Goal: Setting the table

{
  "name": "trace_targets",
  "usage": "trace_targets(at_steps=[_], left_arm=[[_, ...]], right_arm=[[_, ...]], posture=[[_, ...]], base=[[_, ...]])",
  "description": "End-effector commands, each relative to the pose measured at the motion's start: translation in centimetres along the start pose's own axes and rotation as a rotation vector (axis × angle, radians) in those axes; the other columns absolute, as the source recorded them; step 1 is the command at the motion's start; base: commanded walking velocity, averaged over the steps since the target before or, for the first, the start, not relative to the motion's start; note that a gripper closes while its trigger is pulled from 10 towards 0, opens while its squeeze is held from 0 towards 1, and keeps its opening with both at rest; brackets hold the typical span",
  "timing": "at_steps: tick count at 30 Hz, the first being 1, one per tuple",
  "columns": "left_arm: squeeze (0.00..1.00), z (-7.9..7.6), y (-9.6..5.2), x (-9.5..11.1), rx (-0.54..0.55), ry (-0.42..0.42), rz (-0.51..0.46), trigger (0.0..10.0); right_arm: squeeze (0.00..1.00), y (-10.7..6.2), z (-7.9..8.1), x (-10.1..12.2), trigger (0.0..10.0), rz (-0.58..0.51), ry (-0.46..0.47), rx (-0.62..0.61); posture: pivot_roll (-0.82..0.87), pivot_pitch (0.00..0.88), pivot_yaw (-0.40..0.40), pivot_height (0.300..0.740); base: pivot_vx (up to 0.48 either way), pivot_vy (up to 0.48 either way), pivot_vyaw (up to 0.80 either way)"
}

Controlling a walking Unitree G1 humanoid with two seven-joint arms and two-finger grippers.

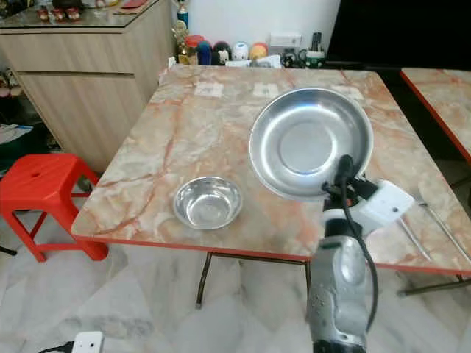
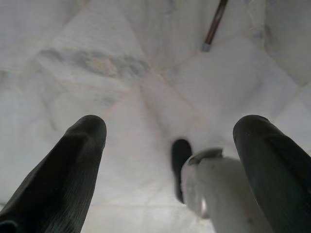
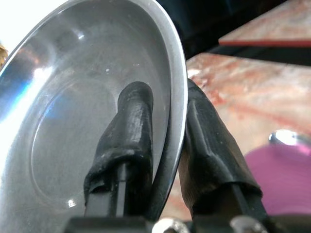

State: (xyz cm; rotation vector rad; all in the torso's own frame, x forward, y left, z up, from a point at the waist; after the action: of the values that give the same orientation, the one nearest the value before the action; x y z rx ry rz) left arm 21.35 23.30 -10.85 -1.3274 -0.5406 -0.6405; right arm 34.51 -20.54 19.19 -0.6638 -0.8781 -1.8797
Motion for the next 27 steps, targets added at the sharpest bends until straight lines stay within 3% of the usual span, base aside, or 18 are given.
trace_targets(at_steps=[1, 17, 27], left_arm=[[0.0, 0.4, -0.3, -1.0, 0.01, 0.015, 0.028, 10.0], [0.0, 0.4, -0.5, -1.5, 0.015, 0.021, 0.039, 10.0], [0.0, 0.5, -0.4, -1.1, 0.026, 0.013, 0.027, 10.0]], right_arm=[[0.0, 0.1, 1.5, 1.2, 10.0, -0.044, 0.009, 0.041], [0.0, 0.0, 0.6, 2.0, 10.0, -0.057, -0.016, 0.01], [0.0, 0.4, 0.2, 2.7, 10.0, -0.078, -0.025, -0.013]], posture=[[0.01, 0.061, -0.009, 0.74], [0.0, 0.029, -0.009, 0.74], [-0.01, 0.068, -0.016, 0.74]], base=[[0.0, -0.368, 0.0], [0.165, -0.368, 0.0], [0.193, -0.368, 0.0]])
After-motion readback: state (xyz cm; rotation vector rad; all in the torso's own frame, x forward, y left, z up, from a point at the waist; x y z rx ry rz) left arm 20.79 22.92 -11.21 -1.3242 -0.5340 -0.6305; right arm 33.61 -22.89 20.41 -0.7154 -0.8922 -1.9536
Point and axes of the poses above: a point about 5 cm out from each wrist's last joint towards the gripper, its own y axis pointing out of the wrist towards the gripper, its own x axis along the axis of the wrist's last joint, z = x × y, the point moved 5 cm from there along y, pointing out of the wrist towards the gripper, and after that the axes turned 8 degrees about y, right-handed, at the moved point
